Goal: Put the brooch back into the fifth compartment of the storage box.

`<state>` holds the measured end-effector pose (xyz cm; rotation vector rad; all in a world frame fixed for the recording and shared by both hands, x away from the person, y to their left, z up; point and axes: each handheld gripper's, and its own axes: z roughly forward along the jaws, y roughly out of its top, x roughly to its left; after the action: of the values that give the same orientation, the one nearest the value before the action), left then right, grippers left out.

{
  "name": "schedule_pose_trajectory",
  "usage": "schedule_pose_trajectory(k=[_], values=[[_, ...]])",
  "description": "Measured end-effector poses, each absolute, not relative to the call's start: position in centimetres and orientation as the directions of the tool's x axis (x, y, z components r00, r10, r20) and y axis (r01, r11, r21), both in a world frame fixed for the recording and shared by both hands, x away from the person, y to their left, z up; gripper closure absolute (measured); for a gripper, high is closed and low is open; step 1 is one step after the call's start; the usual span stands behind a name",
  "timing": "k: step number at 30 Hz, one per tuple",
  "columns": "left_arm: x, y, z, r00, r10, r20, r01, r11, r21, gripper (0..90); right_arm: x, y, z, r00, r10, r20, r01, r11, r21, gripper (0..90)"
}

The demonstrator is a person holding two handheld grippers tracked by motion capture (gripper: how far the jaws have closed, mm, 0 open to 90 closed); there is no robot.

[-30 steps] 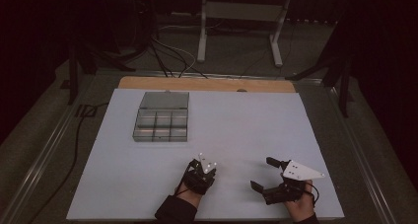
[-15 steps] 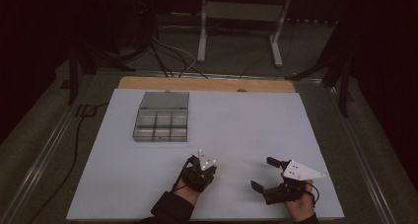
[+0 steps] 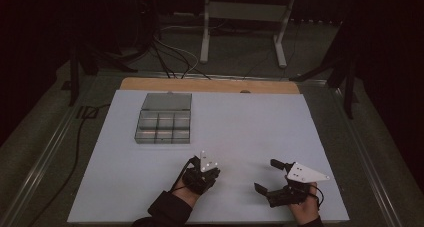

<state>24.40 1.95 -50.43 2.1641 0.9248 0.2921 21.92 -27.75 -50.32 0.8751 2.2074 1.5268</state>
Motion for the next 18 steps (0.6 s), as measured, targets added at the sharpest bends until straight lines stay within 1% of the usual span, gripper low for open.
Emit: schedule_pose_trajectory(k=[18], values=[[24.6,3.5,-50.0,0.762,0.643,-0.078,0.493,-0.497,0.714,87.4,21.9,-27.7,-50.3,-0.764,0.64,0.081,0.302,0.244,0.921,0.0]])
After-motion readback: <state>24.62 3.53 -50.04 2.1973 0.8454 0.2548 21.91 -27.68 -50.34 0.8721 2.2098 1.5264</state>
